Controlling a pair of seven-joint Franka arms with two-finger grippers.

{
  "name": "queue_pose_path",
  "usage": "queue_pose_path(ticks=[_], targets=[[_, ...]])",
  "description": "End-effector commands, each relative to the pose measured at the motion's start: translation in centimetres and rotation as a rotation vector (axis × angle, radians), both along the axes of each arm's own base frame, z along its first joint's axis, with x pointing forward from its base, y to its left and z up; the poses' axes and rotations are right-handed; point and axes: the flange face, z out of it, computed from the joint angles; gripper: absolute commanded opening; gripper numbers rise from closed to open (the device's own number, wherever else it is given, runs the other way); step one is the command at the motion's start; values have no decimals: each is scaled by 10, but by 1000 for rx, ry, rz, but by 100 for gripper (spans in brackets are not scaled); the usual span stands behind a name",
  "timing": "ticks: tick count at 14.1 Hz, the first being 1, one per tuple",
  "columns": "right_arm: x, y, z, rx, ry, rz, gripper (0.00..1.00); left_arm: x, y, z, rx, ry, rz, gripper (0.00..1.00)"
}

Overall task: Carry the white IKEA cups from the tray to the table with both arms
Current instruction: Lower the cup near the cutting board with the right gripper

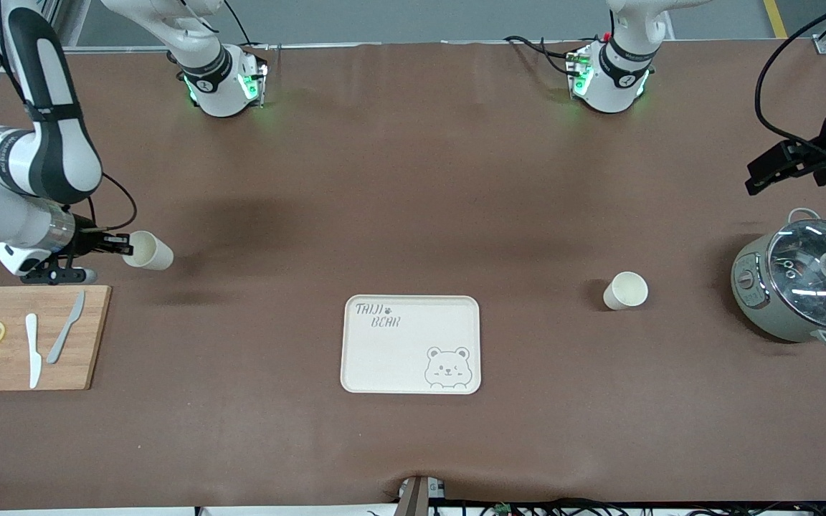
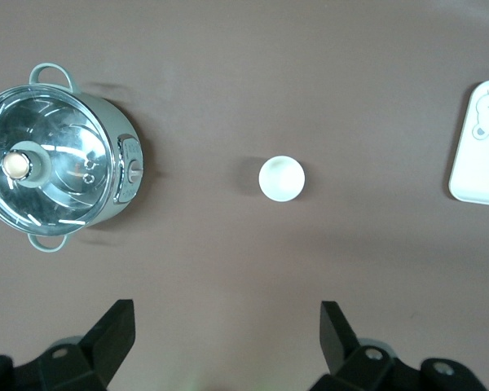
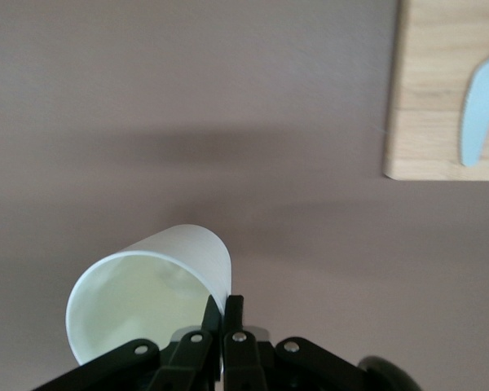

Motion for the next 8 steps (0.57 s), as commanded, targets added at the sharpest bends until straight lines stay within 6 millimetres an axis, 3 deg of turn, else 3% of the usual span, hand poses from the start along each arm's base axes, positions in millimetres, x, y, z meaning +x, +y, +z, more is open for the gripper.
queue_pose_path(ticks=[1, 3, 8], targets=[[-15, -20, -26, -16, -49, 60, 0, -24, -15, 10, 26, 5, -37, 100], [-26, -22, -52, -31, -79, 60, 0, -29, -14, 10, 25, 8, -37, 100], [-30, -18, -65, -22, -58, 58, 0, -36, -2, 5, 10, 32, -16, 100]])
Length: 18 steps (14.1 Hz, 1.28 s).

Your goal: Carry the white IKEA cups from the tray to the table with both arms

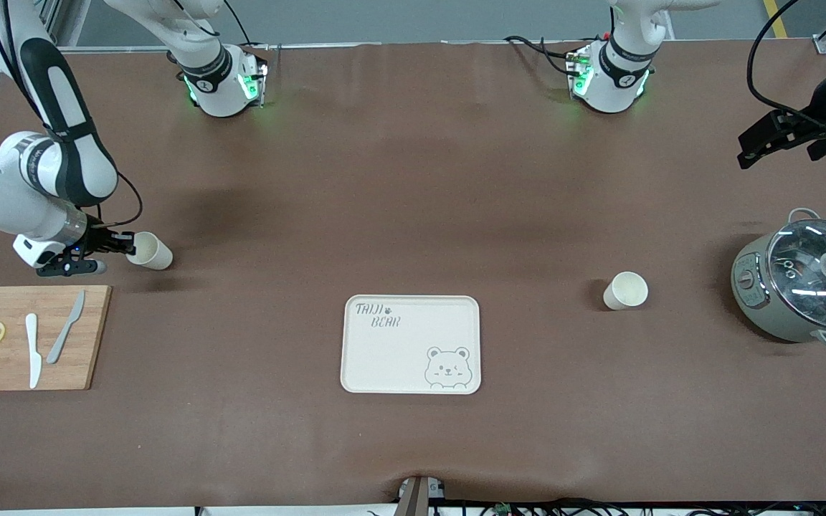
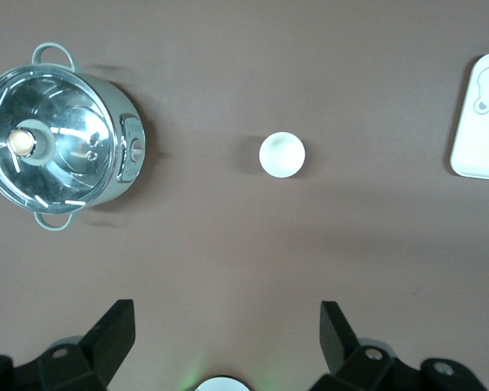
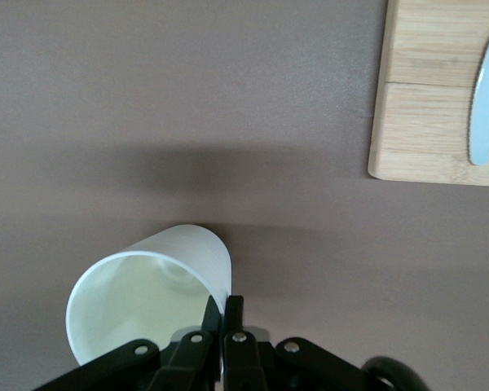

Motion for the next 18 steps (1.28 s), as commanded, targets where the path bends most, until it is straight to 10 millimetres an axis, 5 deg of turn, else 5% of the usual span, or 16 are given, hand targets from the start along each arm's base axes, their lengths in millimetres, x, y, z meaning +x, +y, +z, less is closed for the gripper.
queue_pose_path(ticks=[1, 3, 5, 7, 9, 12, 15, 18], targets=[[-3, 0, -4, 1, 5, 10, 0, -13, 1, 0, 0, 9, -10, 100], [-3, 2, -8, 2, 9, 13, 0, -11, -2, -2, -12, 9, -13, 100], [-3, 2, -12, 4, 17, 15, 61, -10, -7, -3, -7, 2, -20, 100], [-3, 2, -14, 5, 25, 12, 91, -11, -9, -2, -6, 0, -23, 100], [0, 2, -10, 5, 22, 11, 100, -12, -13, -1, -7, -1, -29, 100], [12, 0, 8, 18, 43, 18, 100, -9, -15, -4, -6, 3, -34, 100], [38, -1, 54, 55, 117, 30, 100, -9, -18, -3, -7, 0, -40, 100], [79, 12, 130, 62, 112, 80, 100, -8, -27, -4, -8, 0, -58, 100]])
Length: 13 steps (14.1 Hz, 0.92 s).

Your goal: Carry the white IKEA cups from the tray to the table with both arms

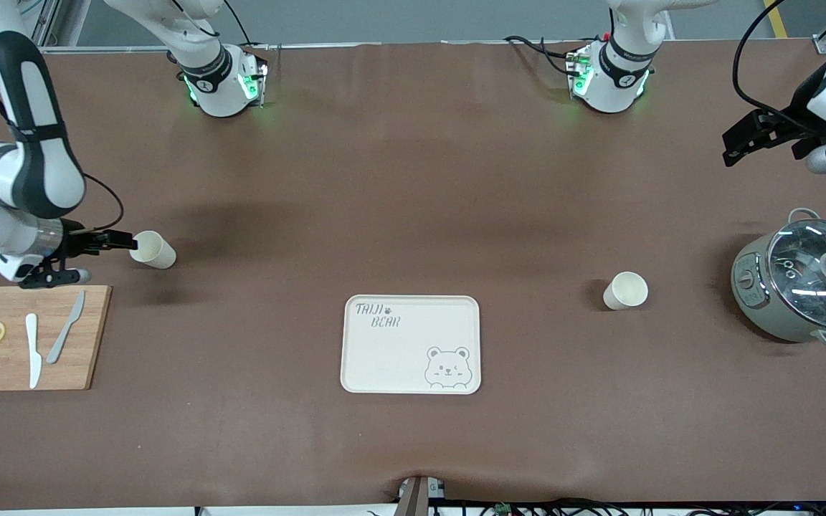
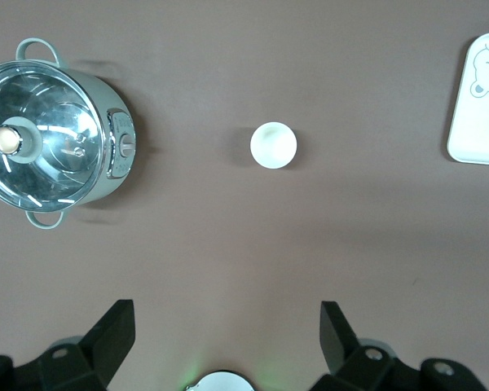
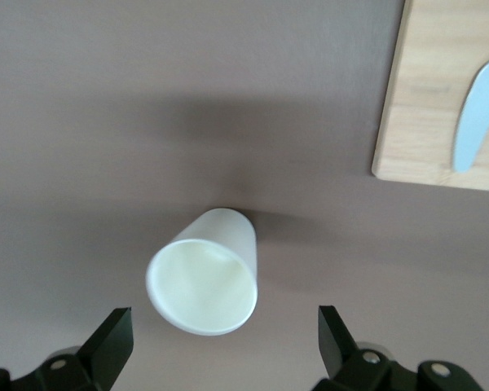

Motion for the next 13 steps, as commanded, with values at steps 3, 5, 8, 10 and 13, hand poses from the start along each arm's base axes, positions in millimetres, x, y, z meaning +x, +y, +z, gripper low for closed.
queue_pose_path(ticks=[3, 5, 8, 10, 13], targets=[[73, 55, 143, -42, -137, 137, 100, -3, -2, 3, -14, -14, -13, 100], [86, 63, 196, -48, -172, 152, 100, -2, -2, 4, -14, -19, -14, 100], [68, 74, 234, -48, -160, 19, 100, -2, -1, 7, -15, -25, -12, 100], [49, 83, 254, -75, -121, -112, 100, -1, -2, 5, -17, -22, -14, 100], [20, 75, 286, -73, -170, -150, 100, -1, -1, 6, -17, -22, -12, 100]])
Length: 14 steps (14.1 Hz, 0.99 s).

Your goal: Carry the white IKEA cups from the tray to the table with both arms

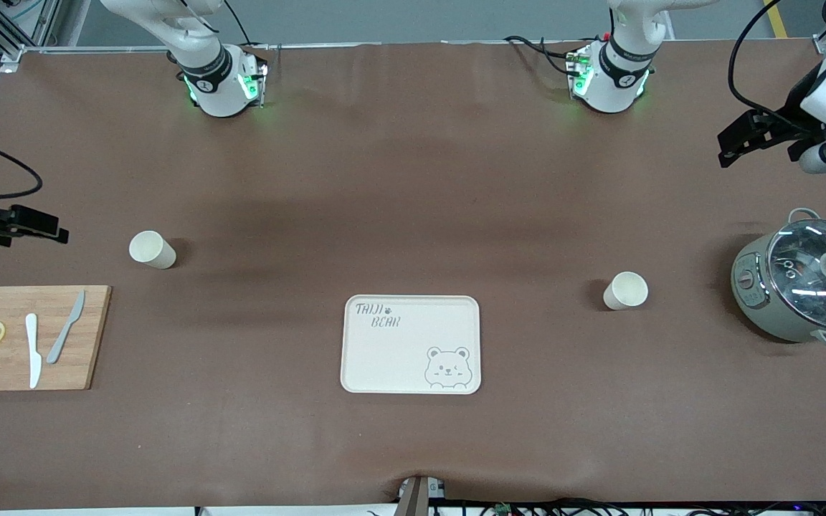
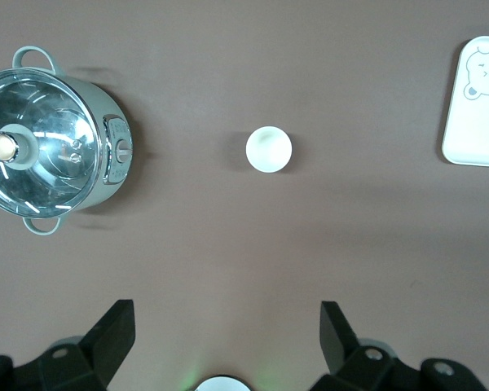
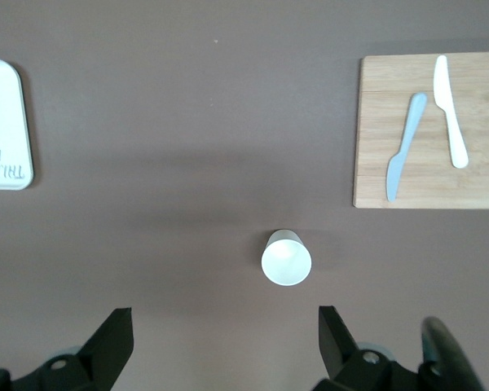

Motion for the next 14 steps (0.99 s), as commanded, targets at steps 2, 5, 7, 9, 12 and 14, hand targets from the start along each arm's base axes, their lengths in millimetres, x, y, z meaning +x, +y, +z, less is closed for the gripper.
queue_pose_path(ticks=[2, 5, 7, 9, 12, 14], targets=[[-57, 6, 39, -47, -20, -15, 100, -4, 1, 8, -15, -14, -8, 100], [-79, 21, 48, -88, -25, 22, 100, -6, 2, 9, -14, -12, -8, 100], [-78, 15, 48, -114, -29, 14, 100, -8, 3, 10, -13, -6, -4, 100], [-78, 14, 47, -112, -30, 12, 100, -8, 3, 9, -13, -5, -4, 100], [-74, 6, 48, -101, -41, 7, 100, -8, 5, 9, -13, -3, -1, 100], [-73, 7, 48, -100, -46, 9, 100, -7, 4, 8, -14, -1, -3, 100]])
